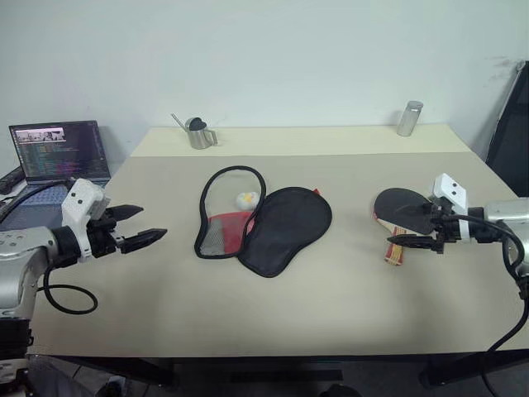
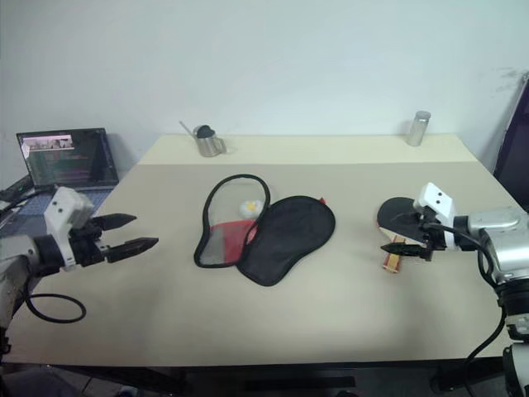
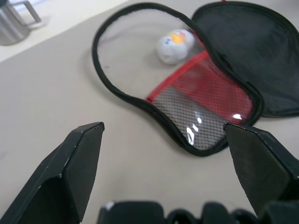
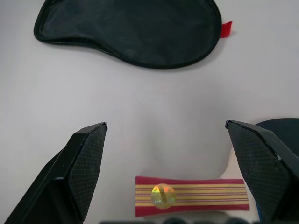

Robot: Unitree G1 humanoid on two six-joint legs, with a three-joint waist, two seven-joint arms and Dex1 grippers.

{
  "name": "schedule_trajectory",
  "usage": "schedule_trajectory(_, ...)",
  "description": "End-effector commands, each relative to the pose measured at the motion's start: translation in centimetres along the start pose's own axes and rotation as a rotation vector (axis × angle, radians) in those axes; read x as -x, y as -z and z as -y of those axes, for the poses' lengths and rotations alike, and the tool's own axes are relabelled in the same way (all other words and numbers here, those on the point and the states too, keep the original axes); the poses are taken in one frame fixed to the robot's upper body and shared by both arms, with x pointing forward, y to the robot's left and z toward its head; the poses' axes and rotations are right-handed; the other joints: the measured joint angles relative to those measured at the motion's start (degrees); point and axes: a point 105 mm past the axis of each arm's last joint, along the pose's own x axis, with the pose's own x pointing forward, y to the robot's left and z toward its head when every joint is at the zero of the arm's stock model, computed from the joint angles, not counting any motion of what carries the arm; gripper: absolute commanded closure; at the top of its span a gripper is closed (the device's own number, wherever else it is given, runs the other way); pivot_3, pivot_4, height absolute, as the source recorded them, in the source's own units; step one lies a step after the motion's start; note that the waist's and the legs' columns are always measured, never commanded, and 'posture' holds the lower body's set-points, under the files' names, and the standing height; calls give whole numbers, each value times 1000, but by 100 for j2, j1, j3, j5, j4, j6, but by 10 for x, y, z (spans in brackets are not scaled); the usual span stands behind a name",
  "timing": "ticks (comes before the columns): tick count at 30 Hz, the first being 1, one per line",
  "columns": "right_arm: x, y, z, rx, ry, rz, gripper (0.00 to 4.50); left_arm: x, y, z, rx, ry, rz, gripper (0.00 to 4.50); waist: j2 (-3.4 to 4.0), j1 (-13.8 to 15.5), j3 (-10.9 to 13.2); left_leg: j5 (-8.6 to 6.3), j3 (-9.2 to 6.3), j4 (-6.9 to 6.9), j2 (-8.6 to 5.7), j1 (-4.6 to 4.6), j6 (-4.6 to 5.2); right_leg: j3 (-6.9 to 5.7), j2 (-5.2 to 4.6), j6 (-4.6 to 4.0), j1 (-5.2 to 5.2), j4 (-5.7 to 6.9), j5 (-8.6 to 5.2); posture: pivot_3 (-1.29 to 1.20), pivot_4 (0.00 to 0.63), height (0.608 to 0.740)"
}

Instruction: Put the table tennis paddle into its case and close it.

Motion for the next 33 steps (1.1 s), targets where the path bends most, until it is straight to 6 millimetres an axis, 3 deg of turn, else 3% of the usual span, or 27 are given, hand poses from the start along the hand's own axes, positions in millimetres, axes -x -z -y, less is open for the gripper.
schedule_trajectory(1, 12, -21, 9, 43, 65, 71, 28, 1, -27, -3, -42, -26, 93, 0, 0, 2, 0, 0, 0, 0, 0, 0, 0, 0, 0, 0, 0, 0, 0, 0, 150, 740)
schedule_trajectory(6, 13, -23, 10, 49, 67, 73, 28, -2, -24, 0, -24, -28, 100, 0, 0, -14, 0, 0, 3, 0, 0, 1, 0, 1, 0, 0, -1, 0, 0, 0, 150, 740)
schedule_trajectory(8, 14, -26, 15, 65, 89, 72, 28, -6, -20, -5, 69, -55, 143, 0, 0, -14, 0, 0, 4, -1, 0, 1, 0, 3, 0, 0, -1, 0, 0, 0, 150, 740)
schedule_trajectory(14, 16, -25, 16, 69, 114, 79, 28, -53, 2, -24, 448, -234, 147, 0, -10, 37, 0, 1, -4, 9, -1, 2, -1, -8, 1, 5, 7, 6, 3, 0, 150, 740)
schedule_trajectory(16, 19, -21, 17, 65, 126, 73, 28, -66, 7, -21, 530, -252, 131, 0, -12, 48, 0, 1, -5, 16, -6, -3, -1, -7, -1, 9, 6, 6, 5, 0, 150, 740)
schedule_trajectory(18, 19, -19, 17, 57, 141, 64, 28, -84, 25, -6, 574, -223, 43, 0, -14, 46, -1, 0, -2, 18, -11, -7, 0, 0, -3, 13, 4, 0, 8, 0, 150, 740)
schedule_trajectory(21, 23, -19, 13, 55, 145, 60, 28, -95, 43, 5, 606, -220, -36, 0, -14, 36, 0, 0, 1, 14, -12, -9, 0, 3, -5, 13, -1, -4, 7, 0, 150, 740)
schedule_trajectory(28, 28, -9, 7, 32, 177, 38, 28, -117, 64, 7, 513, -359, -191, 0, -16, 37, -3, 1, 3, 17, -9, 4, -2, 5, -4, 13, 7, 7, 9, 0, 150, 740)
schedule_trajectory(33, 28, -11, 7, 34, 194, 43, 28, -148, 33, 39, 404, -239, -185, 0, -11, 81, -6, 2, 4, 22, -11, 10, -3, 9, -4, 23, 14, 12, 18, 0, 150, 740)
